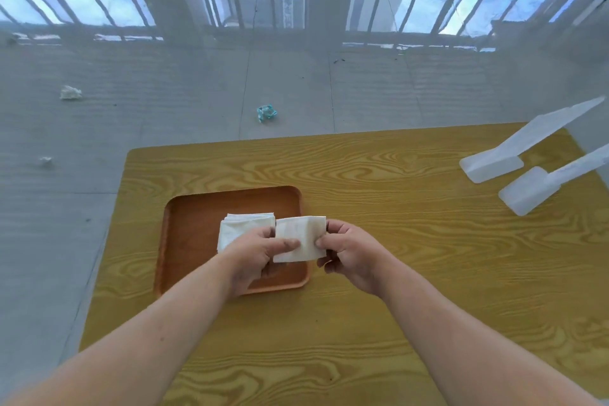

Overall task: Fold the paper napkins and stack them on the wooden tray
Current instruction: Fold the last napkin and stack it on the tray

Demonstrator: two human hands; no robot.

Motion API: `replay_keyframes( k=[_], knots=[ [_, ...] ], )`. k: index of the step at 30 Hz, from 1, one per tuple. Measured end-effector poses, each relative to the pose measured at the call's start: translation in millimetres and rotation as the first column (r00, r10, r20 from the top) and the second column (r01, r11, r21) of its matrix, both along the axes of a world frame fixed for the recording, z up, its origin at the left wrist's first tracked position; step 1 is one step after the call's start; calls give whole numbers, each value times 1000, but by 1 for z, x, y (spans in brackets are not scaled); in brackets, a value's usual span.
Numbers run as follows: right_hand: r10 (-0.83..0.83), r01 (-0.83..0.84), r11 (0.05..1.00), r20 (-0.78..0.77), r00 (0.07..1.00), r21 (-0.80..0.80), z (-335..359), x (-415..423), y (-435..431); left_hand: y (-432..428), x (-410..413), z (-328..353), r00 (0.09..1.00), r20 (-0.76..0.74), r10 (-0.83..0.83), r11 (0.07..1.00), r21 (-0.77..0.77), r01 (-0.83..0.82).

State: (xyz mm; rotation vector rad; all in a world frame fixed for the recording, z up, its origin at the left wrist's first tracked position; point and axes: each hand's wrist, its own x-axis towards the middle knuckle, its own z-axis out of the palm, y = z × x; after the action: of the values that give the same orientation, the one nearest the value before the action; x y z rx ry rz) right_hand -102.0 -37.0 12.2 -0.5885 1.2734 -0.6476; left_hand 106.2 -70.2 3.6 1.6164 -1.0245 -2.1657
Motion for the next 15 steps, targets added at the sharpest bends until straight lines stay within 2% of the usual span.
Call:
replay_keyframes(
  k=[2, 4, 7, 10, 15],
  knots=[
    [14, -14, 1000, 22, 1000, 10, -1, 14, -8, -3, 17, 0, 997, 41, 62, 998, -28, -61],
    [46, -46, 999, -31, 998, 18, -4, 34, -17, -7, 38, -2, 990, 76, 121, 990, -84, -115],
    [122, -126, 992, -281, 952, 4, -10, 58, -28, -15, 64, -10, 961, 219, 171, 960, -255, -113],
    [222, -261, 965, -493, 841, -9, -17, 76, -40, -23, 83, -20, 882, 447, 151, 913, -404, 48],
    [329, -464, 886, -720, 611, 10, -25, 93, -52, -32, 93, -35, 733, 665, 143, 858, -452, 242]
  ],
)
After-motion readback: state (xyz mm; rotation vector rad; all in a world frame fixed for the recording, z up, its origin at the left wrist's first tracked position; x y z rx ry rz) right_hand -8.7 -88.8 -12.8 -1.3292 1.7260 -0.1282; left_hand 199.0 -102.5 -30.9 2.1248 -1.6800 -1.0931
